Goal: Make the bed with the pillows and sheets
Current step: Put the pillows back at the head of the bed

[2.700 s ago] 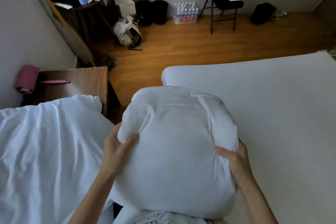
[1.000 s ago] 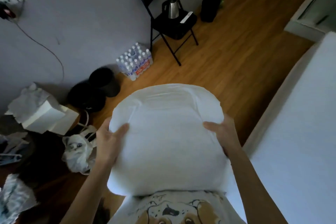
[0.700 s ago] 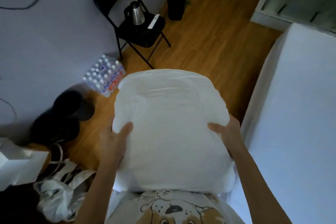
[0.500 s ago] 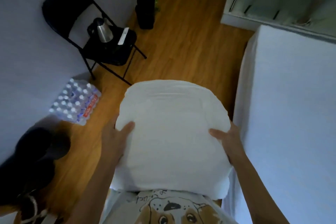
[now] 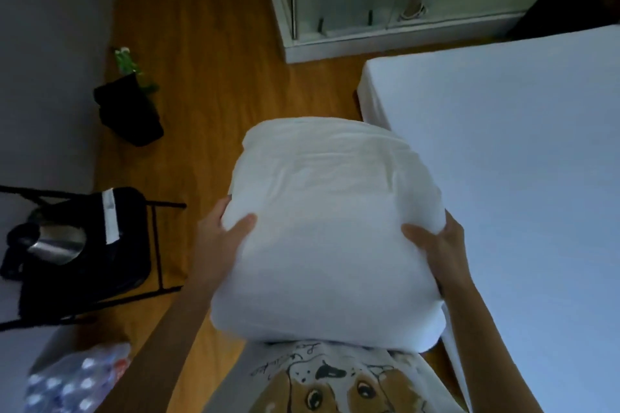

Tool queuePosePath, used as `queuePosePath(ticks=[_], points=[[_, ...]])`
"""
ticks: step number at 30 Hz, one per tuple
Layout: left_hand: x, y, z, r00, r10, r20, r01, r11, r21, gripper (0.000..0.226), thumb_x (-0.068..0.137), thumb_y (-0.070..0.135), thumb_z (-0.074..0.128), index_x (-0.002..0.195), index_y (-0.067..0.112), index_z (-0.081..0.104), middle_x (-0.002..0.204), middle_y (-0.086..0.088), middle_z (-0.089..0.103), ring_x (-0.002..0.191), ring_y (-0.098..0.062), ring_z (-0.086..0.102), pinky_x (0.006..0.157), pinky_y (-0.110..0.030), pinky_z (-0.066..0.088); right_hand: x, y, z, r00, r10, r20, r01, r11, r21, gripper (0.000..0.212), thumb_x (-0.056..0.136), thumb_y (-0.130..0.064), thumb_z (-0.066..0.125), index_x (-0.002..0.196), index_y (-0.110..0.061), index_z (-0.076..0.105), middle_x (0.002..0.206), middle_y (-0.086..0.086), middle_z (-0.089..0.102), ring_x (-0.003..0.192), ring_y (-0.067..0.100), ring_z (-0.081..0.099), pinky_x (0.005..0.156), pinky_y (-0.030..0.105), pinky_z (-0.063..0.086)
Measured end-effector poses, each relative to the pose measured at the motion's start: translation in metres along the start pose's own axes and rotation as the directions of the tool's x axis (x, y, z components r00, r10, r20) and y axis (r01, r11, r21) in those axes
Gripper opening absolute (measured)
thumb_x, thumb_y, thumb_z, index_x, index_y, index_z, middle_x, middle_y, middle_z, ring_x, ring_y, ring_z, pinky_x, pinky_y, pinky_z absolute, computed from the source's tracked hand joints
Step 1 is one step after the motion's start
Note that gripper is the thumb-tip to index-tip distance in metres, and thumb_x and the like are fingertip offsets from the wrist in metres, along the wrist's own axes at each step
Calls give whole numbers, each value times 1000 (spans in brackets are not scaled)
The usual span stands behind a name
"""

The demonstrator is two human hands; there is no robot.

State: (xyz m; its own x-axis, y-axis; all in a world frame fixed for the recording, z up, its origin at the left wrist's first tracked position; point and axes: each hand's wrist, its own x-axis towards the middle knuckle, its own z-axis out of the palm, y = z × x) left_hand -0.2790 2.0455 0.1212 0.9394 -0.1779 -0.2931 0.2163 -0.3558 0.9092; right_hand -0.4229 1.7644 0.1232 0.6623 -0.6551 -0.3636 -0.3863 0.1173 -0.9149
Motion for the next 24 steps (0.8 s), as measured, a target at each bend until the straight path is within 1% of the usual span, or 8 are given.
queuePosePath(ticks=[2,4,8,10,13,15,19,24], points=[[55,9,10,1000,10,-16,-9,999,32,32,89,21,68,118,26,56,97,23,59,86,4,56,70,-20,45,50,-11,23,1000,10,-19,-10,1000,-3,48,55,-20,72,103,-23,68,90,-5,74,82,19,70,66,36,56],[118,22,22,999,2,-33,0,998,59,27,91,18,66,116,25,57,97,20,59,88,1,56,72,-28,47,112,-28,48,1000,22,-16,-22,1000,5,41,54,-21,72,95,-27,69,86,-6,74,80,18,70,62,33,53],[249,77,45,994,-20,-111,27,998,58,35,78,39,64,110,26,57,95,15,60,88,-8,57,70,-30,45,250,-95,87,1000,0,21,0,1000,-8,41,55,-24,71,96,-27,67,89,-8,71,81,12,66,61,25,50],[300,113,55,992,-45,-122,51,998,41,43,82,41,67,120,25,56,103,8,61,94,-16,57,79,-36,47,305,-134,99,999,-15,42,17,999,-28,48,56,-25,70,104,-25,66,95,-7,69,86,13,65,65,27,49],[388,164,70,990,-37,-134,45,997,55,43,92,29,63,132,18,52,118,-3,57,107,-26,54,93,-45,45,387,-189,115,997,-44,66,47,998,-39,37,55,-25,67,90,-36,62,89,-15,66,75,-2,63,56,16,47],[440,190,83,991,-4,-132,17,995,93,41,92,25,63,131,14,54,120,-4,59,105,-24,56,90,-40,47,433,-218,127,998,-23,54,25,999,-41,34,55,-24,67,87,-36,61,86,-16,65,71,-3,62,54,14,46],[546,228,115,992,71,-101,-65,996,62,30,91,15,64,118,24,56,98,16,59,83,5,54,67,-12,41,527,-249,143,999,3,-46,-4,1000,-31,35,59,-24,70,92,-34,61,93,-16,65,83,2,61,64,23,46],[719,277,166,984,135,116,-143,987,67,25,90,16,67,111,22,57,95,17,59,86,1,56,66,-18,42,651,-280,172,974,11,-226,-6,1000,23,44,62,-28,71,103,-31,58,97,-18,61,89,4,57,66,22,44]])
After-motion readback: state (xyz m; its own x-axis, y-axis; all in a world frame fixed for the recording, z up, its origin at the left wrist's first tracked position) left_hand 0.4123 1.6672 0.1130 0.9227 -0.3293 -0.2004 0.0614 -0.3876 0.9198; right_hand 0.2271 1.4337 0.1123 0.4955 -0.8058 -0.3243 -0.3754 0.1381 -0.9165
